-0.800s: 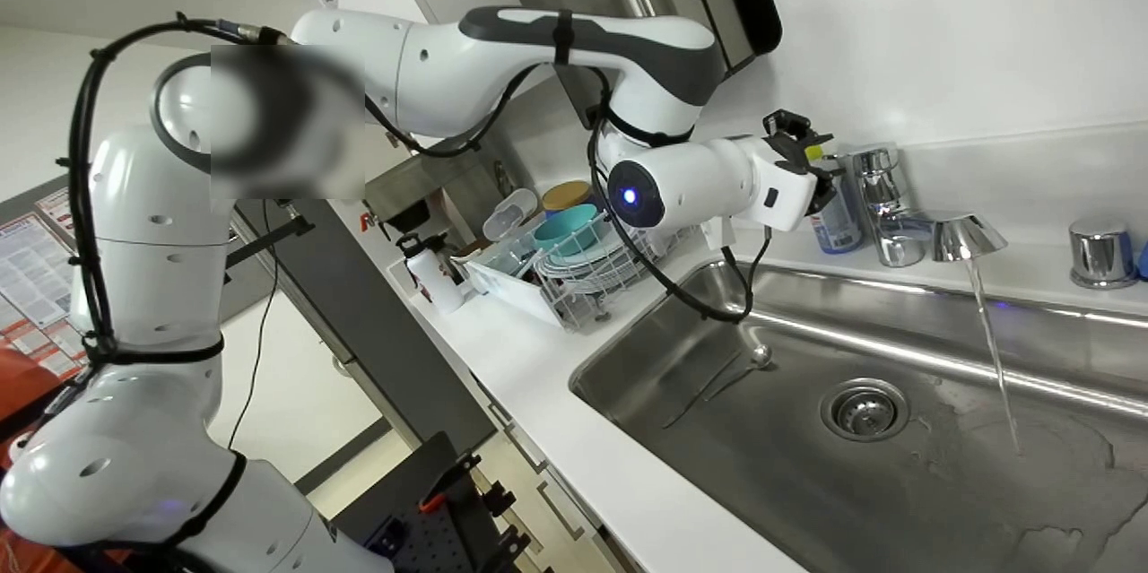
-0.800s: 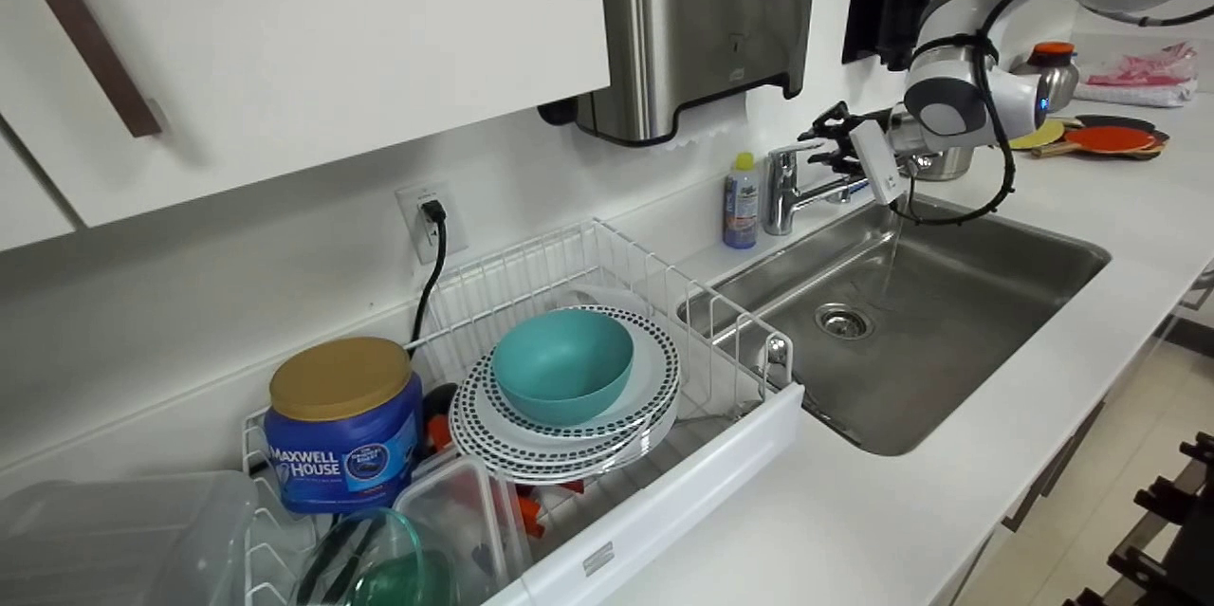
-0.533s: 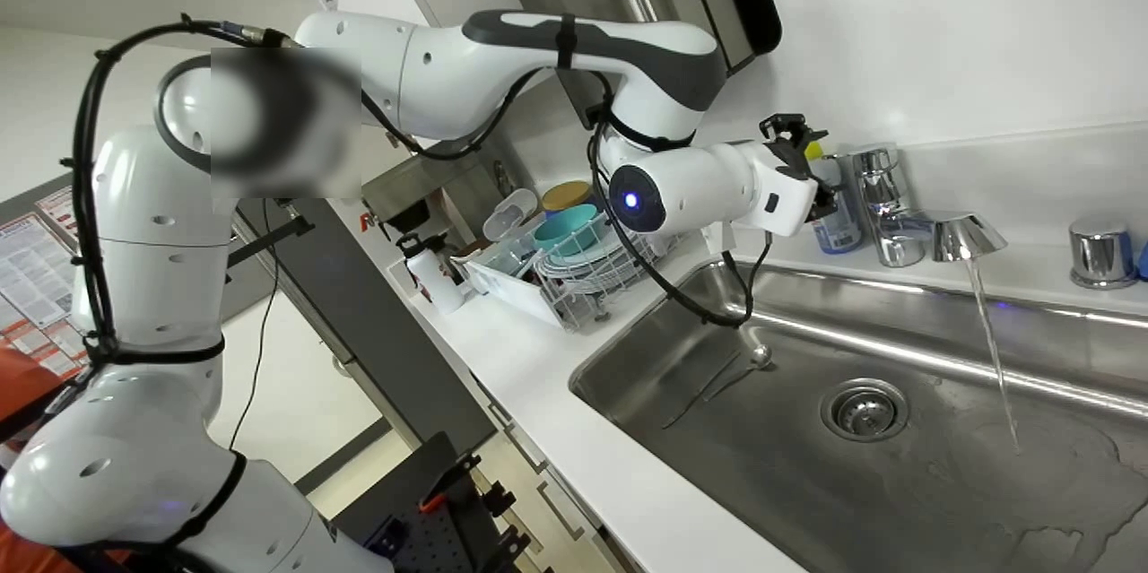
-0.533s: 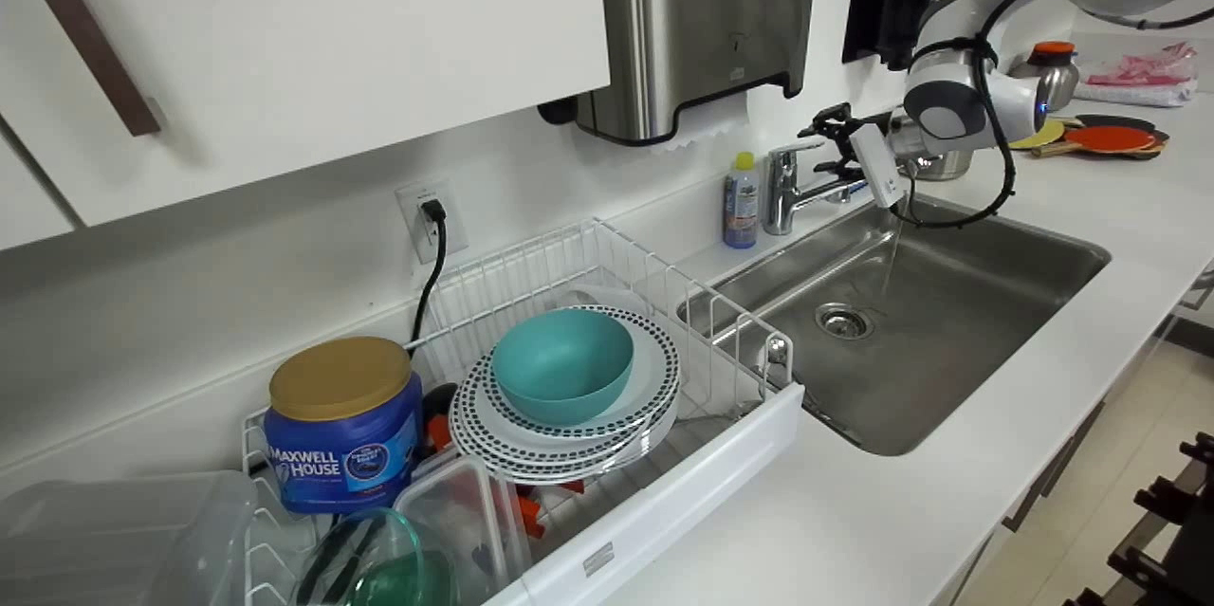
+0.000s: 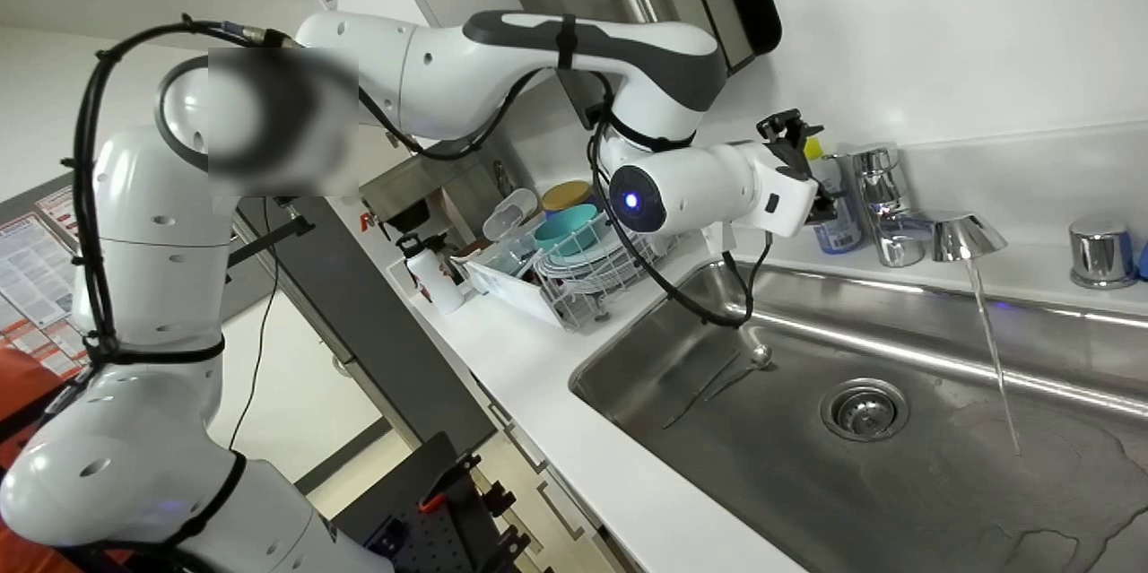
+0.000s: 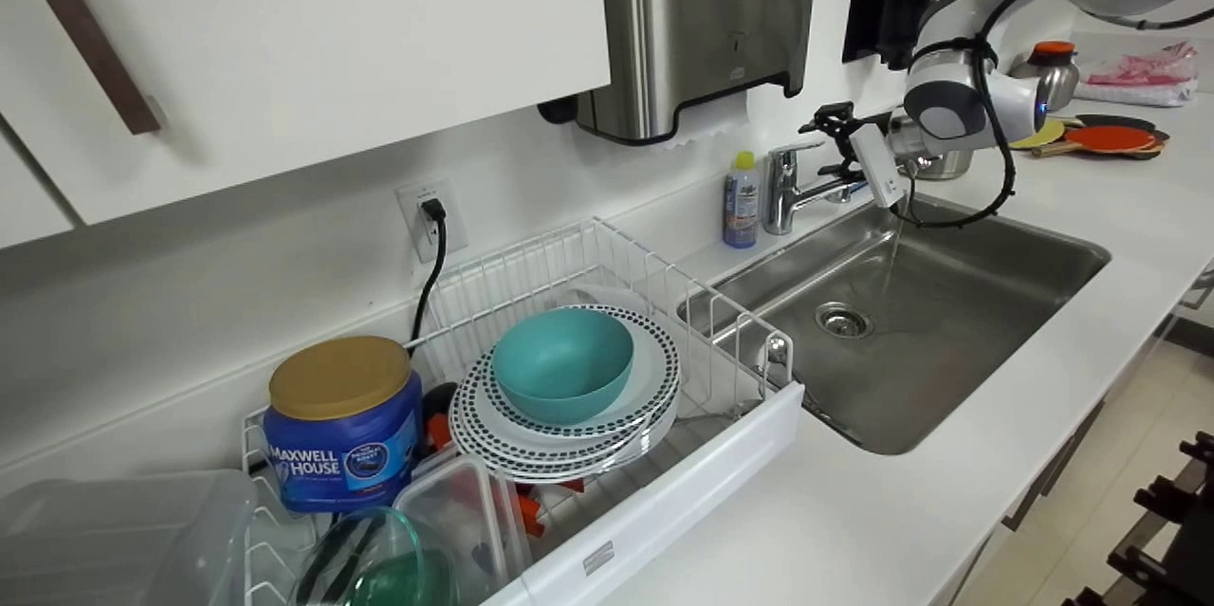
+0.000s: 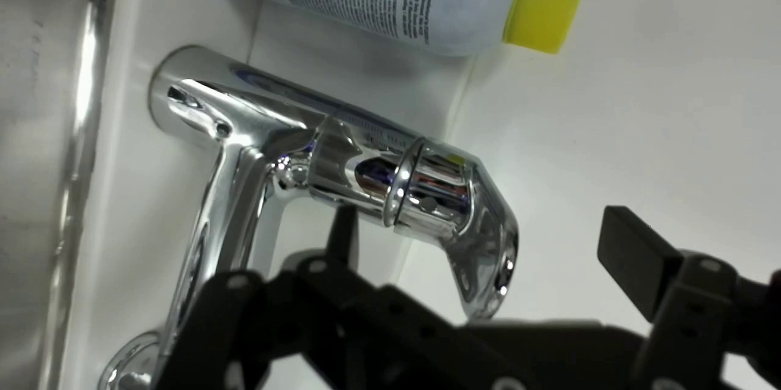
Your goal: Open and close the faucet and then put the spoon in the sink on the dish rack
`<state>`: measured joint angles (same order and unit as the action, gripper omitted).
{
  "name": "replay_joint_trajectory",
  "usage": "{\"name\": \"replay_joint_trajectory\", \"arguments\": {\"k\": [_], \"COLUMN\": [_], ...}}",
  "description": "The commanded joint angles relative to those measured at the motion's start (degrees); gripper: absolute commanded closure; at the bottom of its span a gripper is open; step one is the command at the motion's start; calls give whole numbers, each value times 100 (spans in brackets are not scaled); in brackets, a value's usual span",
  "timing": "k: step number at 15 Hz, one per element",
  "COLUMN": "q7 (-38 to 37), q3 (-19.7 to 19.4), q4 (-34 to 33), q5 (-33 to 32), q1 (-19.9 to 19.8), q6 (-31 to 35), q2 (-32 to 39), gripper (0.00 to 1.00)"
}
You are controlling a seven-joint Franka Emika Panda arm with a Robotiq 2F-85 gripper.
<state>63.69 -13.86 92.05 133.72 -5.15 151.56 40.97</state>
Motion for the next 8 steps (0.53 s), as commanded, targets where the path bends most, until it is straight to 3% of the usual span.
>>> {"name": "replay_joint_trajectory", "arguments": {"k": [1,3,4,5,8], "q7": [-269,-291,-595,-334,-545], "q3": [-56,1,113,-1,14], "q4": [1061,1146,1261,348,924], "q5": [-845,-926,-1534,-909,-1420], "q1": [84,-13,-123,-10,-47], "q6": [404,64,-166,65,10], "q2": [-1047,-1077,-1169,-321,-900], "gripper": [0,0,0,0,0]}}
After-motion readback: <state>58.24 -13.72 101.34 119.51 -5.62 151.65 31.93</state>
